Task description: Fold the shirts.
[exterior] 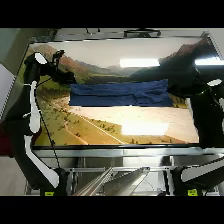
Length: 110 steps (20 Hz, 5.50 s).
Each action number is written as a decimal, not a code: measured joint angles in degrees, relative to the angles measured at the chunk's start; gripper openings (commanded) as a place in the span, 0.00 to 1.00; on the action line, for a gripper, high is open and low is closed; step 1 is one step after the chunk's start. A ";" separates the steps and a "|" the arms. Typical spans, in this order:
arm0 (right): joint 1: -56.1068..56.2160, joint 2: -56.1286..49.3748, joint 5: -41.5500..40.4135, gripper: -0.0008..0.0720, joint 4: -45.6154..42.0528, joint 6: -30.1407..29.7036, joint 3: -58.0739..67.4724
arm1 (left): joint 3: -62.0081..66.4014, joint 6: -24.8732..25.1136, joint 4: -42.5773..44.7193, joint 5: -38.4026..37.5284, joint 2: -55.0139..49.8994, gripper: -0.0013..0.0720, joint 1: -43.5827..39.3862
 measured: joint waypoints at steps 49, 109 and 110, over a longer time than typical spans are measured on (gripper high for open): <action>44.76 -7.48 -8.37 0.52 20.96 7.85 24.04 | -12.90 12.85 -60.30 -1.57 26.18 0.04 3.50; -9.84 13.25 10.29 0.03 9.01 25.11 37.27 | -26.86 18.62 -61.55 -10.84 35.36 0.05 2.38; -11.15 11.34 11.69 0.03 8.68 26.93 41.53 | -26.86 18.62 -61.55 -10.45 35.36 0.05 2.38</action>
